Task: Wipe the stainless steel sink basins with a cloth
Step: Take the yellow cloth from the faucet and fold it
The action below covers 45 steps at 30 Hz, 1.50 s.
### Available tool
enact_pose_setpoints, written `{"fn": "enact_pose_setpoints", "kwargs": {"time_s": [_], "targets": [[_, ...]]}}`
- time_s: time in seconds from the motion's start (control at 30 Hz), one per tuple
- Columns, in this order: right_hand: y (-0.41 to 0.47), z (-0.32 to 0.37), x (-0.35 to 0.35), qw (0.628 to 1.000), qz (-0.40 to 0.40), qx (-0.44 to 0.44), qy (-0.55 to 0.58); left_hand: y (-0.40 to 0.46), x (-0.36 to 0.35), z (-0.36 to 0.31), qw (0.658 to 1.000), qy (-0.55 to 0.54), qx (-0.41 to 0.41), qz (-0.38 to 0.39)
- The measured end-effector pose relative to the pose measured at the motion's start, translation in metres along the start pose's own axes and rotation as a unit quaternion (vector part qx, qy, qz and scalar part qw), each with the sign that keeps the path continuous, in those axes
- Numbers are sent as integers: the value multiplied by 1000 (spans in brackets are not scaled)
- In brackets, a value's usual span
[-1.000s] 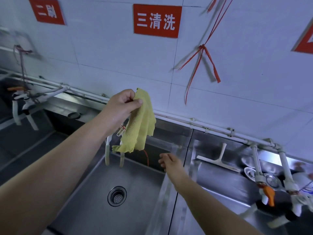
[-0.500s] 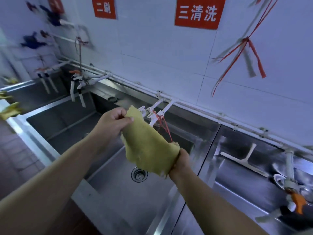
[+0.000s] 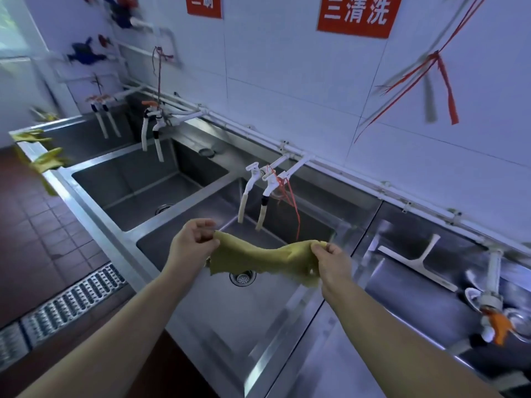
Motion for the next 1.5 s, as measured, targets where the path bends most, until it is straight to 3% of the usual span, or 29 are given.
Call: {"fn": "enact_pose_setpoints", "kwargs": {"time_s": [0.2,0.43,0.6,0.77,0.87,1.0,1.17,1.37,1.5], "targets": [[-7,-10,28,998,-65,18,-19,-24,-8,16,995,98,-17,-3],[-20,-23,23,974,146,88,-146,-46,-1,30,961,256,-80,-70],[-27,-30,33,915,168,158,-330,-55,0,51,950,294,-102,-38],[-33,-49,36,941,221,93,-240,-64,0,84,989,146,10,27],[-37,-63,36,949,256,37,-180,-70,2,101,990,127,55,3],[-45,-87,38,940,218,41,-260,-77,-4,134,974,192,119,-30],[-59,-131,37,913,198,42,-354,-93,-15,189,936,271,225,11],[-64,-160,47,917,172,-28,-358,-102,-19,206,930,280,238,27],[-69,-177,53,921,163,-97,-339,-104,-14,208,921,321,220,-2]]}}
Point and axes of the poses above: each hand's wrist, its own y-axis towards the middle knuckle, its own x-axis out of the back of the hand, z = x × y, the point moved 7 cm from there along y, towards the middle knuckle, and after that the axes turned 8 degrees about x, right-handed, at the moved point
